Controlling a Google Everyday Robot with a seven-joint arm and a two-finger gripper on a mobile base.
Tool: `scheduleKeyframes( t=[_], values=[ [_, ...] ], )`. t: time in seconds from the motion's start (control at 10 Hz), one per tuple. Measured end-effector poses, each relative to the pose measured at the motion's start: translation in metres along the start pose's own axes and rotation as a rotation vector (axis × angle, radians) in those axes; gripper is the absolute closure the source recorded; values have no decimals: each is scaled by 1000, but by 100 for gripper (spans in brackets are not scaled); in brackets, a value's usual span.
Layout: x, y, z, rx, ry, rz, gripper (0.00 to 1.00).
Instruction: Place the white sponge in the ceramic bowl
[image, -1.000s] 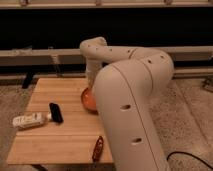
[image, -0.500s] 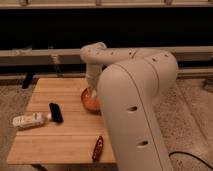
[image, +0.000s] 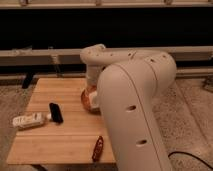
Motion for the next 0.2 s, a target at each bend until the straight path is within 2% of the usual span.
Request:
scheduleKeyframes(
  t=[0.2],
  values=[
    [0, -3, 3, 0, -1, 3, 5]
  ],
)
